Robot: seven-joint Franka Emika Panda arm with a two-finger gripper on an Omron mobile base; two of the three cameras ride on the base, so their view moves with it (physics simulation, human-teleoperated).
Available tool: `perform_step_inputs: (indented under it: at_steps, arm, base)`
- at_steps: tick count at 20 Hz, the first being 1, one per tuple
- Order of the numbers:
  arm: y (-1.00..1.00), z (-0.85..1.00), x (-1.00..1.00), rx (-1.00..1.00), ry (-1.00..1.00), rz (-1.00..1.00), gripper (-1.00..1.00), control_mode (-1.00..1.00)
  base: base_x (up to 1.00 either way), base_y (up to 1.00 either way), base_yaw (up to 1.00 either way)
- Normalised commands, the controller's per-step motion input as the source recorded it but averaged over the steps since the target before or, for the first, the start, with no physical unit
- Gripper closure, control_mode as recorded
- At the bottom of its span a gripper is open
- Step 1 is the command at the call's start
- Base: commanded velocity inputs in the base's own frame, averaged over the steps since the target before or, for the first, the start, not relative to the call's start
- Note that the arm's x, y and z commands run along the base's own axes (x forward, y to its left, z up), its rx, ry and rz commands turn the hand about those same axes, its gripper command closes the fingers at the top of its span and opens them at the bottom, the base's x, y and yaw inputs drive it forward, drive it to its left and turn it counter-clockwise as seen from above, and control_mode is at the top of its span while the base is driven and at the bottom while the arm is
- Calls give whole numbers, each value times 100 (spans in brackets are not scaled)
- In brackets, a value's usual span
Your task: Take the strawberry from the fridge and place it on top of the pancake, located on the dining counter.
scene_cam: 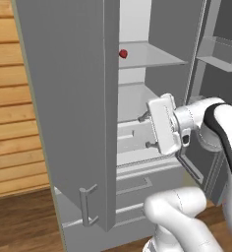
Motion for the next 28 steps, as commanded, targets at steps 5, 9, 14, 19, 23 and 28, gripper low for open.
perform_step_inputs:
  at_steps: [5,9,14,19,23,28]
  arm:
    - [50,1,51,23,-18,10,-100,-100]
    - [49,0,48,20,-13,1,-100,-100]
    - [71,0,19,0,-11,1,-100,-100]
    - [76,0,0,-5,0,0,-100,-100]
    - [95,0,-6,-11,0,0,-100,-100]
    - [85,0,-8,-10,0,0,-100,-100]
  base:
    - [0,0,0]
    - [0,0,0]
    - [0,0,0]
    - [0,0,0]
    - [0,0,0]
    - [0,0,0]
